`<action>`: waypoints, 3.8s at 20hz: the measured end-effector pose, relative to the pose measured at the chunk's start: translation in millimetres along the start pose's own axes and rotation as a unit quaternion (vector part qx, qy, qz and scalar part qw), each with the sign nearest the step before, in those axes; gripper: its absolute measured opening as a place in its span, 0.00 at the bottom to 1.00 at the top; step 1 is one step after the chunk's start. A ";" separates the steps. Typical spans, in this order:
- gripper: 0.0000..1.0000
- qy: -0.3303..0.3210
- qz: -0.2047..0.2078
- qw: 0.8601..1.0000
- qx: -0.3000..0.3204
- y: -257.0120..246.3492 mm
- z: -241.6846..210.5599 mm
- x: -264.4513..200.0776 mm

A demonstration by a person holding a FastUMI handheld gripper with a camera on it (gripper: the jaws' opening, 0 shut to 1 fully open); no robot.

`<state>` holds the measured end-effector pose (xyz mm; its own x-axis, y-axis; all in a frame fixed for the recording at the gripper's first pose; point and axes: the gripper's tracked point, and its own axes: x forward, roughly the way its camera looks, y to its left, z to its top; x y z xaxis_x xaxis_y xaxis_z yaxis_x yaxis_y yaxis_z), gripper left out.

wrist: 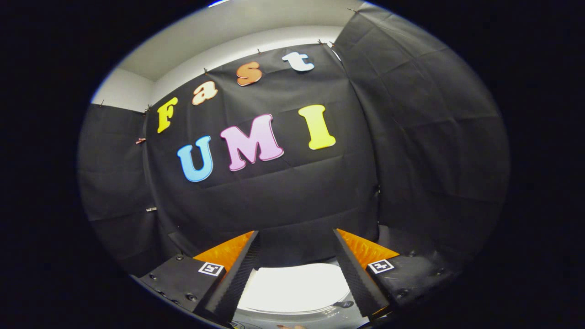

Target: Open the toilet lid.

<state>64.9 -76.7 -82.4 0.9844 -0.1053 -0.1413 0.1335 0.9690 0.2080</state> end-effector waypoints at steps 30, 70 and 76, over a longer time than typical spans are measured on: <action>0.98 0.302 -0.166 0.891 0.294 -227.9 -369.6 73.4; 0.18 0.275 -0.102 0.894 0.339 -184.0 -386.3 107.2; 0.18 0.235 -0.084 0.930 0.269 -137.5 -326.8 109.9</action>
<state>117.1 -148.4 -442.8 0.8019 -0.0141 -0.5973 0.4443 0.6825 0.5803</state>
